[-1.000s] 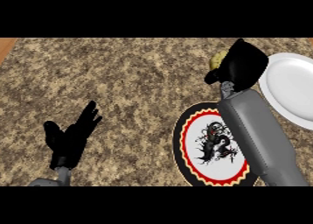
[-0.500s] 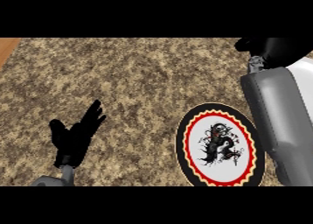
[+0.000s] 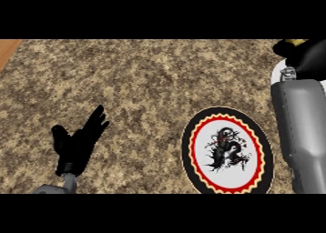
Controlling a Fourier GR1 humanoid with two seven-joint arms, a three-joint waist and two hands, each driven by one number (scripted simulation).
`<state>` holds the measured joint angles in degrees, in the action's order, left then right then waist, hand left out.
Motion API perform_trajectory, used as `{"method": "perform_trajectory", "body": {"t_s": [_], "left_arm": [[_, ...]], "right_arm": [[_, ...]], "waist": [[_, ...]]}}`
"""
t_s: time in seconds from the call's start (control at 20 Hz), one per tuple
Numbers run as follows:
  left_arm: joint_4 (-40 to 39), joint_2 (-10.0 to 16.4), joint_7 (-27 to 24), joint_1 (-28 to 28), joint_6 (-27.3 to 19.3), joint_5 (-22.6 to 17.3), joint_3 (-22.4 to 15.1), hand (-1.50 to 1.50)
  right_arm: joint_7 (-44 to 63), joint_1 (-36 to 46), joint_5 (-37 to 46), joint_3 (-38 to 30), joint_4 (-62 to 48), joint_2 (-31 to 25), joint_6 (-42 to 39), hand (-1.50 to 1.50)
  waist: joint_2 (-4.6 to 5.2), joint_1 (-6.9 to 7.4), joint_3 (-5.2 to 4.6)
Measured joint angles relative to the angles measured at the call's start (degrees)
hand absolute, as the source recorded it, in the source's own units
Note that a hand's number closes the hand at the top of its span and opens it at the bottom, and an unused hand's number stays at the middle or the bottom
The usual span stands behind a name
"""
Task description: Pick the squash from the plate and place it in the plate
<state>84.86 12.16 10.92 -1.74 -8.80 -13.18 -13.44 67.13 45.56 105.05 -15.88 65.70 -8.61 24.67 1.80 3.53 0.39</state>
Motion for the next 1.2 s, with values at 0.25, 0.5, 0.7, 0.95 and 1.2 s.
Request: {"method": "perform_trajectory", "body": {"t_s": [0.25,0.5,0.7,0.95,1.2], "left_arm": [[-0.23,-0.18,-0.45,0.50,-0.46,0.13,0.49,0.00],[-0.23,0.06,0.23,0.68,-0.16,-0.31,1.07,0.00],[-0.98,0.30,-0.60,0.81,0.52,-0.48,1.71,0.00],[-1.10,-0.01,-0.85,0.94,0.47,-0.09,1.69,0.00],[-1.51,-0.16,-1.14,0.99,0.57,-0.02,2.07,0.00]], "right_arm": [[-1.40,-3.91,4.58,-6.94,-0.98,-0.93,7.36,1.50],[-4.11,-6.73,5.12,-13.99,-4.07,-1.67,15.91,1.50],[-6.08,-7.13,3.43,-19.32,-8.32,-3.44,22.49,1.50],[-6.47,-6.26,-1.69,-25.93,-15.59,-5.96,27.54,-1.50],[-9.37,-4.85,-13.36,-30.61,-26.38,-9.49,27.23,-1.50]], "waist": [[-0.33,-0.87,0.02],[-0.70,-1.36,0.02],[-0.93,-1.59,0.03],[-1.07,-1.68,0.04],[-1.19,-1.87,0.14]]}}
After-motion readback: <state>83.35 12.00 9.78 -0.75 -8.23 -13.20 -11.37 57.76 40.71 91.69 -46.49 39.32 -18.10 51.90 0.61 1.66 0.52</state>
